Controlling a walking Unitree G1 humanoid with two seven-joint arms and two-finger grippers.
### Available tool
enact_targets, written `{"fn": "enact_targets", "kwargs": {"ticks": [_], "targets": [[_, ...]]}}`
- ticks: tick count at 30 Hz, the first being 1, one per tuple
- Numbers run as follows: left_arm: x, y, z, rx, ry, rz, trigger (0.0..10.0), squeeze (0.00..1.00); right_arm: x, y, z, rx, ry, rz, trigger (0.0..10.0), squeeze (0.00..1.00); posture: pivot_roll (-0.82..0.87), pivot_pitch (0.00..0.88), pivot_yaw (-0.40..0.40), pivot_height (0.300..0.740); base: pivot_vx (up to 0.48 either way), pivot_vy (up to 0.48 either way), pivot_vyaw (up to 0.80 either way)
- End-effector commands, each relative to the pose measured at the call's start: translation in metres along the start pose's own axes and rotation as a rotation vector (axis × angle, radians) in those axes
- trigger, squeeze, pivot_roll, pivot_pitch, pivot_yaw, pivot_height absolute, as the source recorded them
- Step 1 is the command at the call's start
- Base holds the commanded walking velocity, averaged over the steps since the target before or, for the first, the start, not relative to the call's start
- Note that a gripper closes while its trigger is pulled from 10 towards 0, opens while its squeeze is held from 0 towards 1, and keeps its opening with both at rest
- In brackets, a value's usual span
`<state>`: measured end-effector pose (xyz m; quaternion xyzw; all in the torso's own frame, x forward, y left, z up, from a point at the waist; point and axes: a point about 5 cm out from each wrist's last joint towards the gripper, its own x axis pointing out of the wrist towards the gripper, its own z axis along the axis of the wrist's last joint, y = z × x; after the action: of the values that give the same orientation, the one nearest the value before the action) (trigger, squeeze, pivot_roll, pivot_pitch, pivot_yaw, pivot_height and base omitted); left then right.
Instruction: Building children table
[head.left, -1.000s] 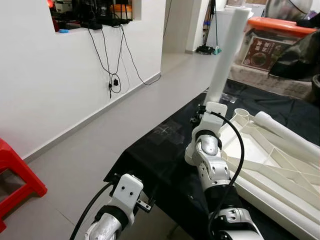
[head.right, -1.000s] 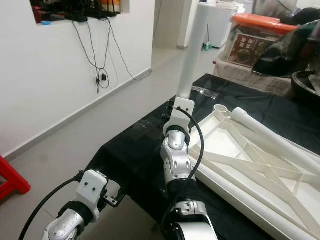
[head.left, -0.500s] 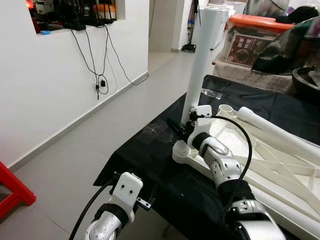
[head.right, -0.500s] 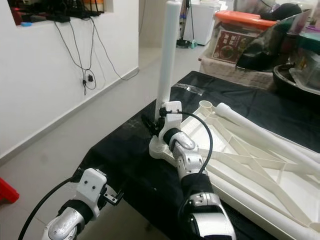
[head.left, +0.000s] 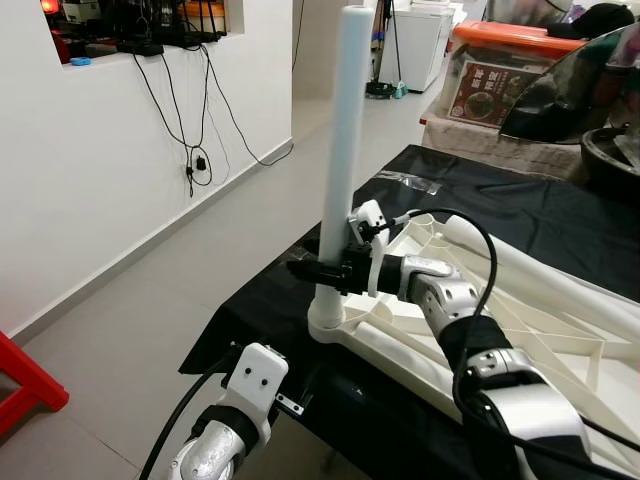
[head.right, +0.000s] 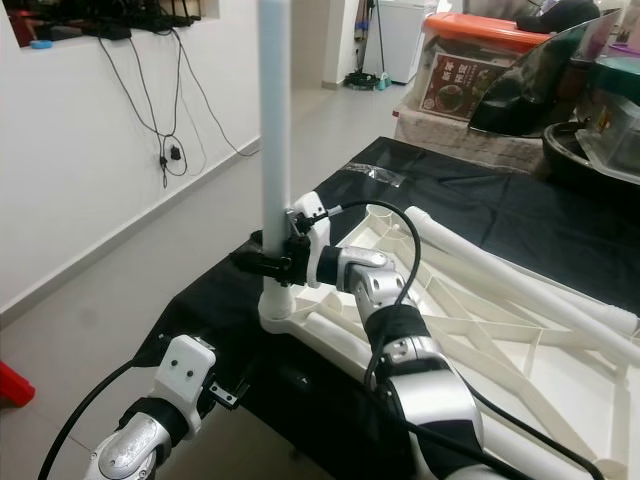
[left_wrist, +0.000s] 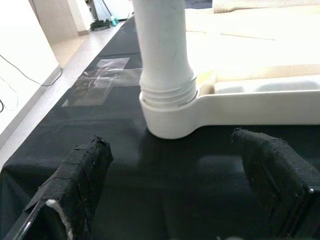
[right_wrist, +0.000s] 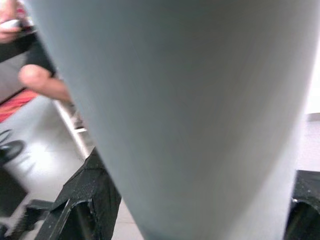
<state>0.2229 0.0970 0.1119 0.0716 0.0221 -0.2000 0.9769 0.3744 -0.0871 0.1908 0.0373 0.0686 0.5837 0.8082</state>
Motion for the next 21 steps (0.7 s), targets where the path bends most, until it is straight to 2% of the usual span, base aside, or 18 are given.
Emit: {"fn": "enact_targets", "kwargs": {"ticks": [1,2,3,8,9,10,11,12,13,15,16,17,18,19,20,21], "targets": [[-0.001,-0.002,-0.004,-0.009,0.017,-0.005,10.0,0.0,0.01,0.006,0.005,-0.011,0.003,0.075,9.9,0.0,0.11,0.008,-0.076,0.74,0.0,0.0,0.0],[-0.001,-0.002,-0.004,-0.009,0.017,-0.005,10.0,0.0,0.01,0.006,0.005,-0.011,0.003,0.075,9.9,0.0,0.11,0.008,-0.076,0.74,0.0,0.0,0.0],[-0.002,-0.002,-0.004,-0.01,0.017,-0.004,10.0,0.0,0.014,0.006,0.005,-0.014,0.007,0.068,0.0,0.0,0.11,0.006,-0.077,0.74,0.0,0.0,0.0],[-0.002,-0.003,-0.004,-0.013,0.018,0.0,10.0,0.0,0.017,0.007,0.002,-0.034,0.001,0.047,0.0,0.0,0.11,0.005,-0.078,0.74,0.0,0.0,0.0],[-0.002,-0.003,-0.004,-0.015,0.018,0.0,10.0,0.0,0.018,0.005,0.0,-0.045,-0.012,-0.01,0.0,0.0,0.11,0.004,-0.078,0.74,0.0,0.0,0.0],[-0.002,-0.003,-0.004,-0.015,0.018,0.0,10.0,0.0,0.018,0.005,0.0,-0.045,-0.012,-0.01,0.0,0.0,0.11,0.004,-0.078,0.74,0.0,0.0,0.0],[-0.003,-0.003,-0.005,-0.016,0.018,0.0,10.0,0.0,0.017,0.002,-0.001,-0.043,-0.034,-0.075,0.0,0.0,0.11,0.002,-0.076,0.74,0.0,0.0,0.0],[-0.003,-0.003,-0.005,-0.017,0.019,-0.001,10.0,0.0,0.016,-0.004,-0.003,-0.04,-0.053,-0.21,0.0,0.0,0.11,0.0,-0.078,0.74,0.0,0.0,0.0],[-0.003,-0.003,-0.005,-0.017,0.019,-0.001,10.0,0.0,0.016,-0.004,-0.003,-0.04,-0.053,-0.21,0.0,0.0,0.11,0.0,-0.078,0.74,0.0,0.0,0.0],[-0.003,-0.003,-0.004,-0.017,0.018,-0.002,10.0,0.0,0.011,-0.014,-0.005,-0.021,-0.088,-0.417,0.0,0.0,0.11,0.0,-0.08,0.74,0.0,0.0,0.0],[-0.003,-0.003,-0.004,-0.018,0.019,-0.002,10.0,0.0,0.004,-0.022,-0.008,0.005,-0.11,-0.596,0.0,0.0,0.11,0.0,-0.081,0.74,0.0,0.0,0.0],[-0.003,-0.003,-0.004,-0.018,0.019,-0.002,10.0,0.0,0.004,-0.022,-0.008,0.005,-0.11,-0.596,0.0,0.0,0.11,0.0,-0.081,0.74,0.0,0.0,0.0],[-0.003,-0.003,-0.004,-0.019,0.019,-0.002,10.0,0.0,-0.002,-0.027,-0.01,0.025,-0.124,-0.706,0.0,0.0,0.11,0.0,-0.081,0.74,0.0,0.0,0.0],[-0.003,-0.003,-0.004,-0.019,0.019,-0.002,10.0,0.0,-0.002,-0.027,-0.01,0.025,-0.124,-0.706,0.0,0.0,0.11,0.0,-0.081,0.74,0.0,0.0,0.0],[-0.003,-0.002,-0.005,-0.019,0.019,-0.003,10.0,0.0,-0.022,-0.034,-0.019,0.045,-0.153,-1.067,0.0,0.0,0.11,0.0,-0.07,0.74,0.0,0.0,0.0],[-0.003,-0.002,-0.005,-0.019,0.019,-0.003,10.0,0.0,-0.022,-0.034,-0.019,0.045,-0.153,-1.067,0.0,0.0,0.11,0.0,-0.07,0.74,0.0,0.0,0.0]]}}
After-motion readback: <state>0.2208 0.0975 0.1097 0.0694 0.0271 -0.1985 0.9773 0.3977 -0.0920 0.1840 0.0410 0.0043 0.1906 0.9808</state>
